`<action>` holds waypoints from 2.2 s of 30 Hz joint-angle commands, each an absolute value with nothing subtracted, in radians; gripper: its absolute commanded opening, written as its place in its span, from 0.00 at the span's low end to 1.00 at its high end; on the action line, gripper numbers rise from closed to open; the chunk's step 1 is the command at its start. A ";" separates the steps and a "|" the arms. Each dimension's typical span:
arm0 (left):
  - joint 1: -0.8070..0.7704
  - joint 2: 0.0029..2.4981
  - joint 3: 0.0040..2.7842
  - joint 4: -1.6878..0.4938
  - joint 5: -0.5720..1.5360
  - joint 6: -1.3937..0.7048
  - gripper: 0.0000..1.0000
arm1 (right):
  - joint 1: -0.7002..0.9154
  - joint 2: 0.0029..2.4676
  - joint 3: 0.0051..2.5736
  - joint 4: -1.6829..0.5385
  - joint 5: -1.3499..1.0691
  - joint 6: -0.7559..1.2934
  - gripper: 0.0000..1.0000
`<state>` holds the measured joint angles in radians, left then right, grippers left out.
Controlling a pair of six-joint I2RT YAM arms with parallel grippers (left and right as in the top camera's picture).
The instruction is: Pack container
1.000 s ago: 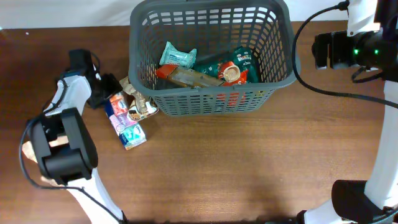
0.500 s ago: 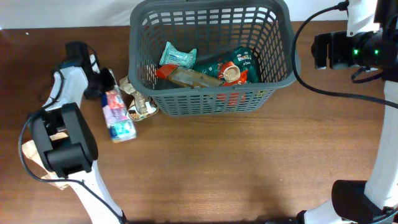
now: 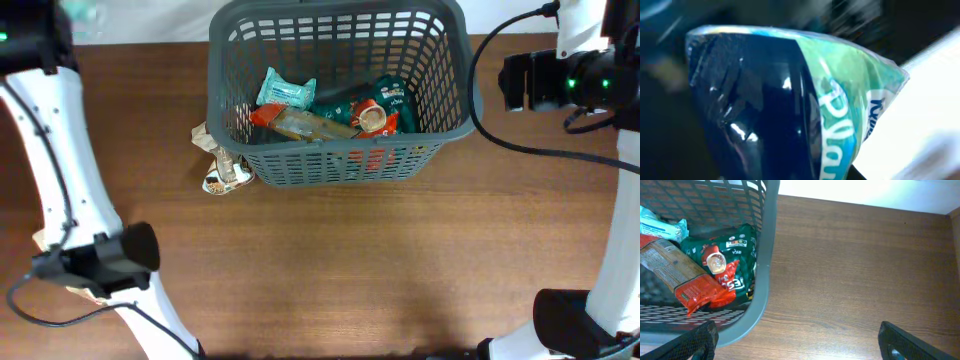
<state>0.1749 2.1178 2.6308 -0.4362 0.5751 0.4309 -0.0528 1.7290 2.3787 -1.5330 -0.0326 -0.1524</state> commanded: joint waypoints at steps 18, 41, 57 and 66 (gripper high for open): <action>-0.339 2.182 2.314 -0.990 0.585 0.918 0.02 | -0.059 1.723 2.377 -1.530 -0.057 -0.141 0.99; -0.125 2.028 2.722 -0.845 0.200 0.376 1.00 | -0.059 1.723 2.377 -1.528 -0.057 -0.122 0.99; 0.303 2.083 2.549 -1.688 -0.015 0.135 0.84 | -0.059 1.724 2.377 -1.477 -0.087 -0.123 0.99; 0.401 1.819 2.064 -1.688 -0.061 0.101 0.84 | -0.059 1.724 2.377 -1.413 -0.086 -0.123 0.99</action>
